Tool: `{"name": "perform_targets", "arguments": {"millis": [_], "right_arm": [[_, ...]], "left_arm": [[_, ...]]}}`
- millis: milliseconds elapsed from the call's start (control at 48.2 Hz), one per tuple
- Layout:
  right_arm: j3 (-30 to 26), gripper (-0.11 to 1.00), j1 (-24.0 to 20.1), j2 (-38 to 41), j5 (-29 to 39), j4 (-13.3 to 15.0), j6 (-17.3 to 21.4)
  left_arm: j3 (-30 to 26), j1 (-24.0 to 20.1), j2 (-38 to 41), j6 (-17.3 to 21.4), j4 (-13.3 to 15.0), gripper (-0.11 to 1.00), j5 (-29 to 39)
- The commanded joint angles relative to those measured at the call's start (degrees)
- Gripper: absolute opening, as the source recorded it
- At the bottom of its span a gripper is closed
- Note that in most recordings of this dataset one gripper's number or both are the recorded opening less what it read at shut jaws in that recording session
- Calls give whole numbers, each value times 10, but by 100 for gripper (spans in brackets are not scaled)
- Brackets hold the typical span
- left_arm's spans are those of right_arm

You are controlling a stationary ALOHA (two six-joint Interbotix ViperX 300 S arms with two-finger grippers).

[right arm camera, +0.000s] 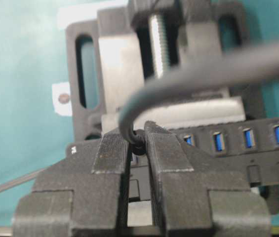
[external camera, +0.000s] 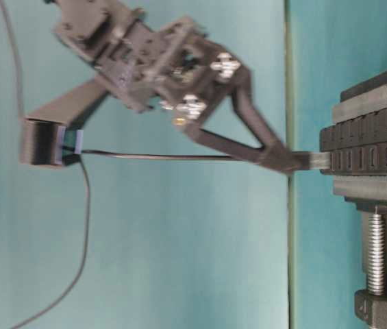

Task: Insert the USB into the second port from the front of the fixed hub.
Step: 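Lift the plug with the right gripper and align it with the second port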

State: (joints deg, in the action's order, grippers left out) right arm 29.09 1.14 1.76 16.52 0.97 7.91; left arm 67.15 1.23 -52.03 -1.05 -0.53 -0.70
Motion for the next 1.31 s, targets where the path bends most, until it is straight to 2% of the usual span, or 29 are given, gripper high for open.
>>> {"name": "perform_targets", "arguments": {"millis": [0, 1286], "right_arm": [[-4, 8, -5, -2, -9, 0, 6], [17, 8, -12, 20, -32, 0, 20]], "left_arm": [[-11, -1, 2, -1, -1, 0, -3], [-11, -1, 2, -1, -1, 0, -3]]}}
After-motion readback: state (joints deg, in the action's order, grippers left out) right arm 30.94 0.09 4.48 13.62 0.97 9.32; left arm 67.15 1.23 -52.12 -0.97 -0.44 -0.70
